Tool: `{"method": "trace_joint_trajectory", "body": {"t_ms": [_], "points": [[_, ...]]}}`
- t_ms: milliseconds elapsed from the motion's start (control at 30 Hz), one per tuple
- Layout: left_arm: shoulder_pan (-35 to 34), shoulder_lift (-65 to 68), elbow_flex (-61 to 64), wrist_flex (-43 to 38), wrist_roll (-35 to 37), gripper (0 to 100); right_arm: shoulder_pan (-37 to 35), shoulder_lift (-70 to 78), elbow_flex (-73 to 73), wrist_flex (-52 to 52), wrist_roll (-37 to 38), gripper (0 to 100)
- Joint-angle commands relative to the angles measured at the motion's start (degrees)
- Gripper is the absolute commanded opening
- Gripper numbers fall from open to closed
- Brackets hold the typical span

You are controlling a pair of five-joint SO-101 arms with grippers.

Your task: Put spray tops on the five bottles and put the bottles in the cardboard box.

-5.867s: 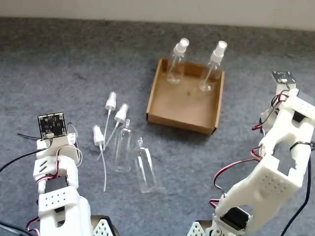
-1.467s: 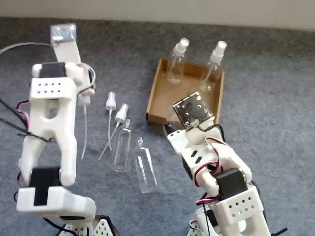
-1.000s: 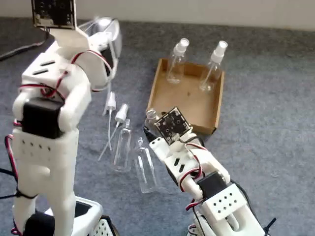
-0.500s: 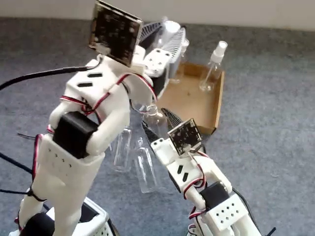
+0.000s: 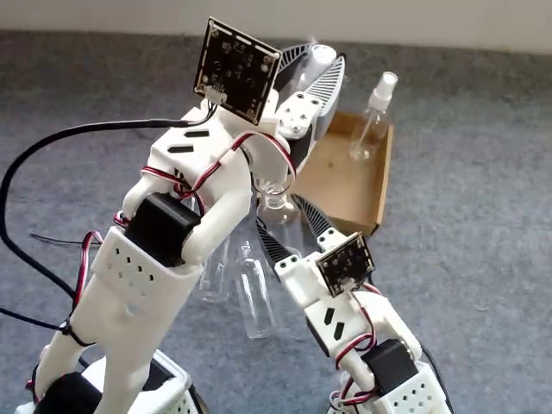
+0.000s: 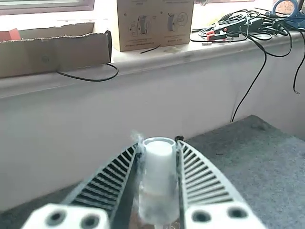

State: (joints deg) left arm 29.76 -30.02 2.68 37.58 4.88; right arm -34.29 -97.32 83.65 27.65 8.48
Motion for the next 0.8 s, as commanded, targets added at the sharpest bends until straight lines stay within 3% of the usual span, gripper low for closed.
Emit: {"method": "trace_joint_trajectory", "body": {"t_ms": [0,333,767], "points": [[0.84,-1.1,-0.57,-1.58,-0.26,1,-0.48,-1.1,-0.75,0.31,-0.35,0.4],[6.55,-1.1,-0.31,-1.32,-0.35,1,-0.31,-1.63,3.38,0.22,-0.18,0.4],[0.57,-1.1,1.8,-1.58,-0.44,1,-0.48,-1.71,3.38,0.22,-0.35,0.4]]}}
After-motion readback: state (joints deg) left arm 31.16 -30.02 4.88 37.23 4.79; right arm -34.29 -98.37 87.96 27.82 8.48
